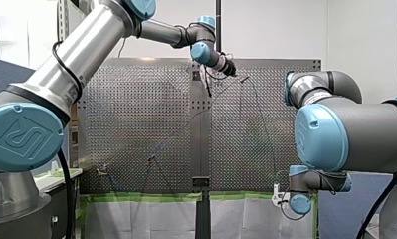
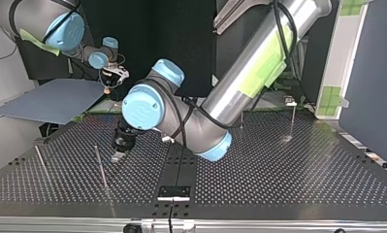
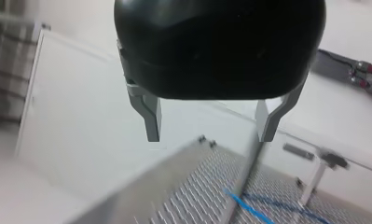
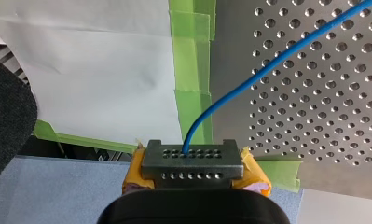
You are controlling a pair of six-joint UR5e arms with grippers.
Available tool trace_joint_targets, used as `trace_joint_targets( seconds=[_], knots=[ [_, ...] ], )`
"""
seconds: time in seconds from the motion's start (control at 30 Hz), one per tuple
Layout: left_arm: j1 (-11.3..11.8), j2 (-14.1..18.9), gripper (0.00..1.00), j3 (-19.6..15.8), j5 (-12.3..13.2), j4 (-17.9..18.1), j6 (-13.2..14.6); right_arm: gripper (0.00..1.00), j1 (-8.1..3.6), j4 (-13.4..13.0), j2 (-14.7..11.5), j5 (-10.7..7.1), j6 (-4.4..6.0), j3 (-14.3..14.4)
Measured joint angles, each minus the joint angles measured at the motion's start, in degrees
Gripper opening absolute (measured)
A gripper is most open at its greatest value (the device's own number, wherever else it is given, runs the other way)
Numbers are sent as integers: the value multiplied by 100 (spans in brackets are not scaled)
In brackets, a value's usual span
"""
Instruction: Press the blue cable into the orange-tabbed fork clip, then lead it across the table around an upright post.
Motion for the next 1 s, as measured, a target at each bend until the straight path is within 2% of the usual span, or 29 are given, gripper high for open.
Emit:
trace_joint_targets(
  seconds=[0.17,0.4,0.53,0.73,1.0],
  knots=[
    [-33,5,100,36,215,216,217,0,1,-1,1,0,5,0],
    [-52,-5,100,28,205,227,311,0,1,13,1,0,5,-1],
    [-61,-6,100,-2,43,89,487,0,1,18,1,0,5,-4],
    [-70,-6,100,-236,-287,-163,820,0,3,24,0,0,5,-6],
    [-135,-3,100,-337,-756,-179,1290,0,5,33,0,0,5,-6]
  ],
)
